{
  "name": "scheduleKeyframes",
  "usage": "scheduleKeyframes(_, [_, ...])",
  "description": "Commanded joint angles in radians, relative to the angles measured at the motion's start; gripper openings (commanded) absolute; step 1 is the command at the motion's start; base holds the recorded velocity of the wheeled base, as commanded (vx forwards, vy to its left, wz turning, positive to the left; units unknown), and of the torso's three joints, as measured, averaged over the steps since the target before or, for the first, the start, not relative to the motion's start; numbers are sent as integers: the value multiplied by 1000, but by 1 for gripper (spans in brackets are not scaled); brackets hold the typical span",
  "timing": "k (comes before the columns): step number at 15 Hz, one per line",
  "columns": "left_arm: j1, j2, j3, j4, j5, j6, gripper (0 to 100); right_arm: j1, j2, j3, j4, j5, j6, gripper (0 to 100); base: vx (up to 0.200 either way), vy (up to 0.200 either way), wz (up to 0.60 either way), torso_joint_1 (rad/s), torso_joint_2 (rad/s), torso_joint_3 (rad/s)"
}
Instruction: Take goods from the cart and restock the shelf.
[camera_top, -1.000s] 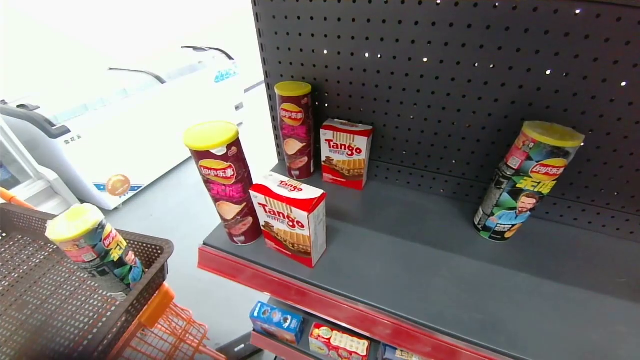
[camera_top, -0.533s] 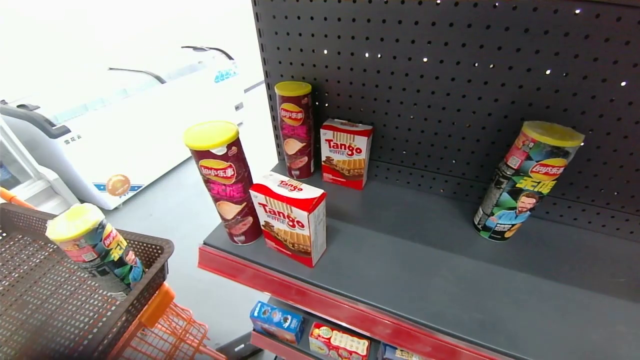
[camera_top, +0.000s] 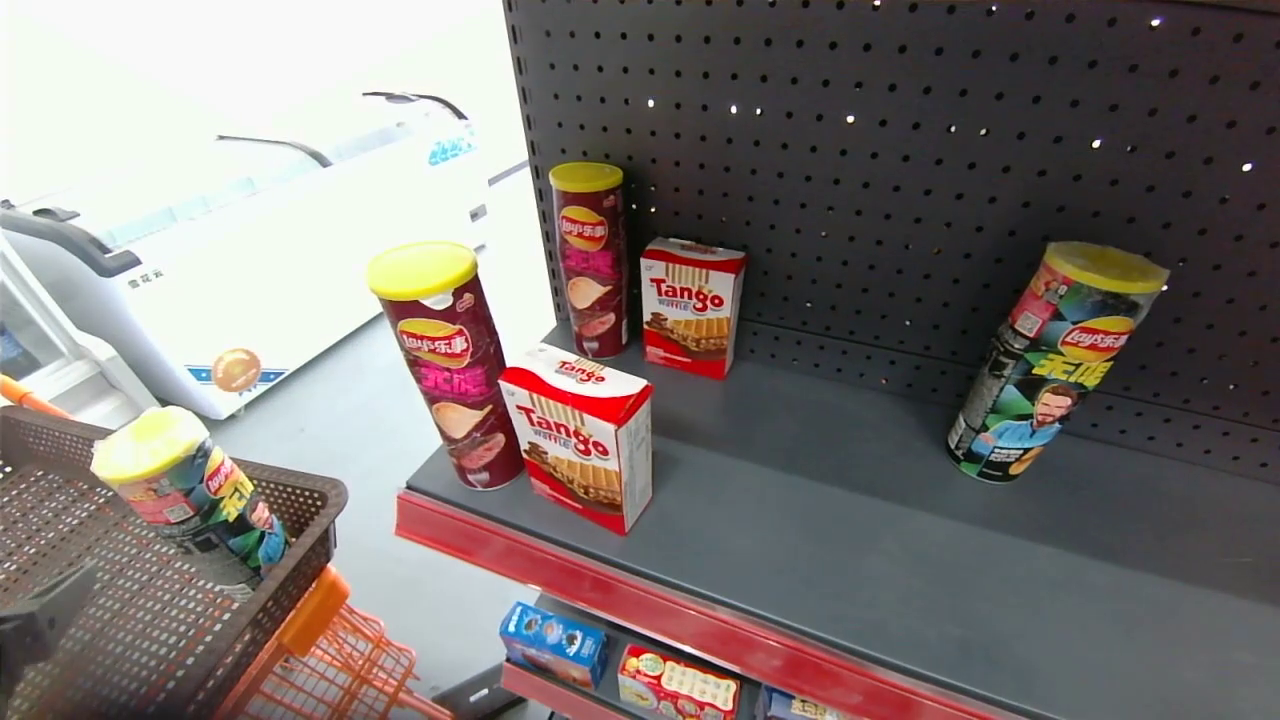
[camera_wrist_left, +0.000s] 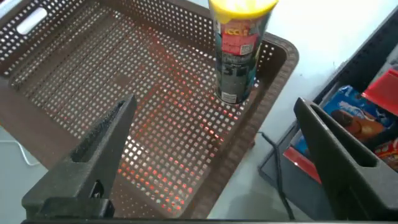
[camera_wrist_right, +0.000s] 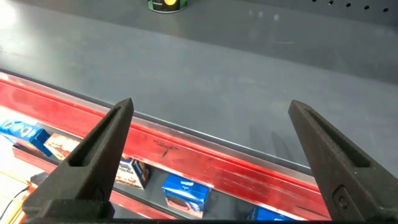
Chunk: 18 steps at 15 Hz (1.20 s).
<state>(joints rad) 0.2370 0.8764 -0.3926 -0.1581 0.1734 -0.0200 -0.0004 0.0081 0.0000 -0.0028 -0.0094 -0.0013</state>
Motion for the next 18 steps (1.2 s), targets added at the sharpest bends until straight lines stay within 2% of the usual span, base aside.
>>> scheduleKeyframes(1, [13,237,8,-115,-18,-11,100,0,1,0,0,0,0,100,0,0,0,0,0,0])
scheduleKeyframes(4, [24,420,57,-334,-129,-24,100,0,1,0,0,0,0,100,0,0,0,0,0,0])
scheduleKeyframes(5, [22,441,66,-362,-144,-24,100,0,1,0,0,0,0,100,0,0,0,0,0,0])
scheduleKeyframes(10, [47,651,61,-574,-153,-35,100,0,1,0,0,0,0,100,0,0,0,0,0,0])
scheduleKeyframes(12, [47,736,60,-707,-153,-35,100,0,1,0,0,0,0,100,0,0,0,0,0,0])
scheduleKeyframes(13, [45,744,60,-724,-153,-35,100,0,1,0,0,0,0,100,0,0,0,0,0,0])
scheduleKeyframes(14, [45,788,58,-796,-153,-20,100,0,1,0,0,0,0,100,0,0,0,0,0,0])
scheduleKeyframes(18, [48,859,15,-841,-153,-5,100,0,1,0,0,0,0,100,0,0,0,0,0,0])
